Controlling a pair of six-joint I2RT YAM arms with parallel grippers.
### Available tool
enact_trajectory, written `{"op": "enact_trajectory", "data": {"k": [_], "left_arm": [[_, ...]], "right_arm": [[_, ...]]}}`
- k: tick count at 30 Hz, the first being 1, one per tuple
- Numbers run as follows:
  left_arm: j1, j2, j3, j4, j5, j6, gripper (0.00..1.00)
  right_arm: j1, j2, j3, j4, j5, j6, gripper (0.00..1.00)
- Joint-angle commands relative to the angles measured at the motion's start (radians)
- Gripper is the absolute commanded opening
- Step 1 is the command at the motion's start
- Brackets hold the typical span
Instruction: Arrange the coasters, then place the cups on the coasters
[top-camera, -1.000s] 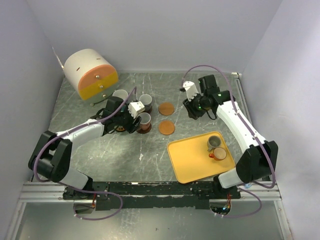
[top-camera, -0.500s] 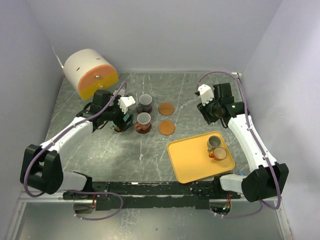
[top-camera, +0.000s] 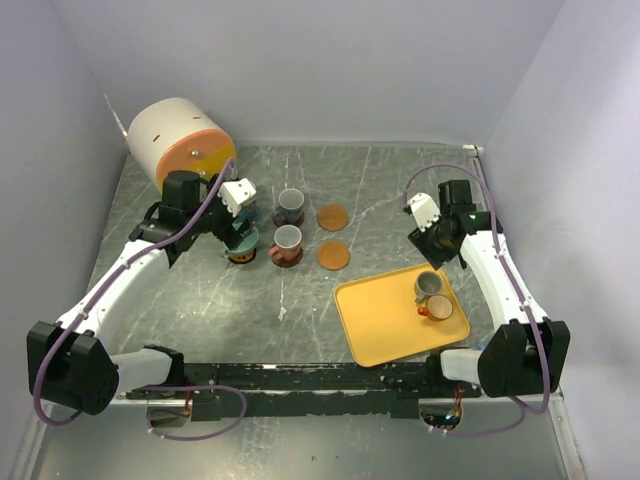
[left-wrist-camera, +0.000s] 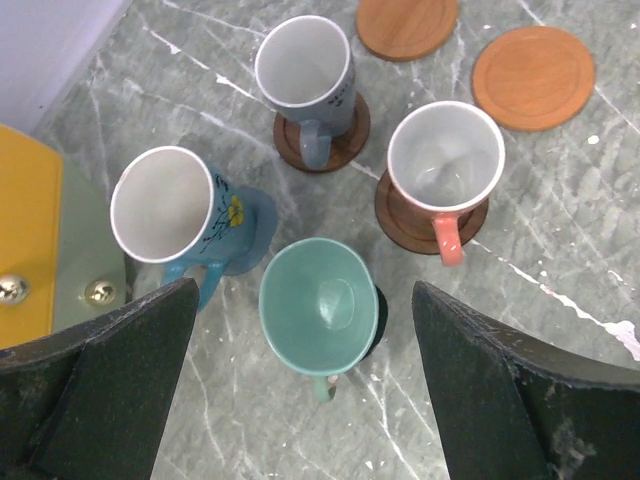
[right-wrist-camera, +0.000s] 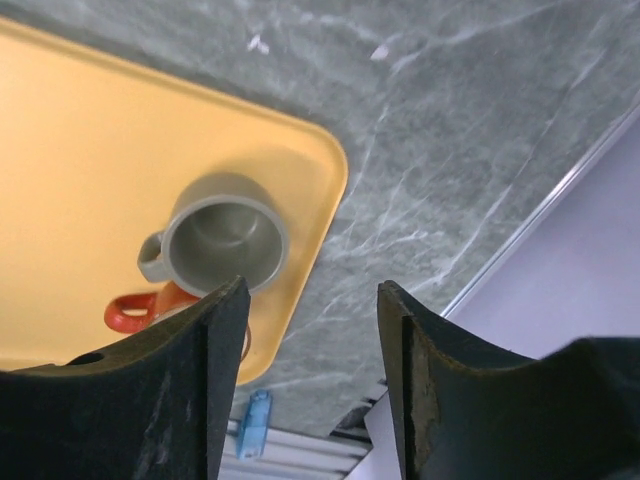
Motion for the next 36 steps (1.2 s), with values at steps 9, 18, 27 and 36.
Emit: {"op": "enact_trajectory", "data": {"k": [9,18,27,36], "left_arm": [[0.023,-0.018,0.004,0.025,-0.048,-0.020,0.99],[0.025,-0.020,-0.004,0.031,-0.056,-0.017,0.99],[0.026,-0.021,-0.012,0.040,-0.066,-0.014,0.99],[0.027,-0.023,-0.015,0.041,-0.080,-0.019,0.99]], "right_arm": [[-0.029,0.105,-0.109,-0.001,-0.010,-0.113,0.58],[-0.028,0.198,-0.108,0.026,-0.033,-0.162,0.44],[-0.028,0.238,-0.120,0.038,-0.062,-0.166,0.27],[-0.028,0.217,-0.117,0.034,-0.116,-0.139,0.06]]}}
